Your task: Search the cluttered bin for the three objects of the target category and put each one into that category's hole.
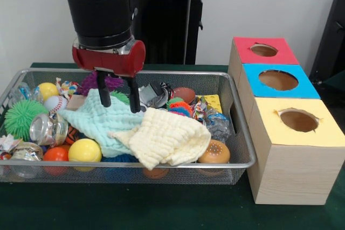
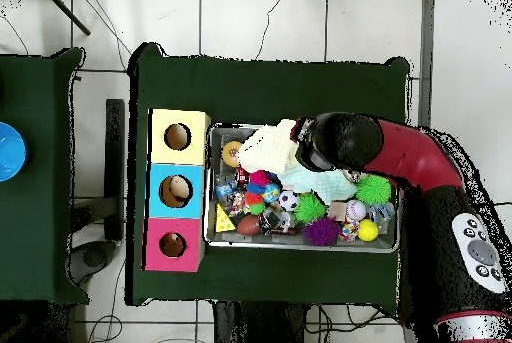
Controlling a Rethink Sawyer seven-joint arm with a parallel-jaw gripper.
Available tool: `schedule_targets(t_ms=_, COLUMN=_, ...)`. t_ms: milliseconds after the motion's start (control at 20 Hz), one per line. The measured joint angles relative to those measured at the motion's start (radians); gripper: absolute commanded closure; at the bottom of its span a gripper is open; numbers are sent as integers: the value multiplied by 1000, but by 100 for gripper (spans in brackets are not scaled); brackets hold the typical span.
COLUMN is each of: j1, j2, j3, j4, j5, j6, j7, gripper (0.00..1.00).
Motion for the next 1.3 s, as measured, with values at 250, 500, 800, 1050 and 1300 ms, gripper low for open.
schedule_targets(t_ms=250, j1=-11, j2=2, j3=16, j4=0, j5=-27, j6=0, j7=0, gripper=0)
schedule_targets(t_ms=500, j1=-39, j2=8, j3=49, j4=0, j5=-80, j6=-10, j7=0, gripper=0)
schedule_targets(t_ms=800, j1=-83, j2=21, j3=80, j4=0, j5=-122, j6=-23, j7=-1, gripper=0)
schedule_targets(t_ms=1050, j1=-113, j2=24, j3=102, j4=0, j5=-150, j6=-23, j7=-1, gripper=0)
schedule_targets(t_ms=1300, j1=-144, j2=28, j3=120, j4=0, j5=-178, j6=-23, j7=-2, gripper=0)
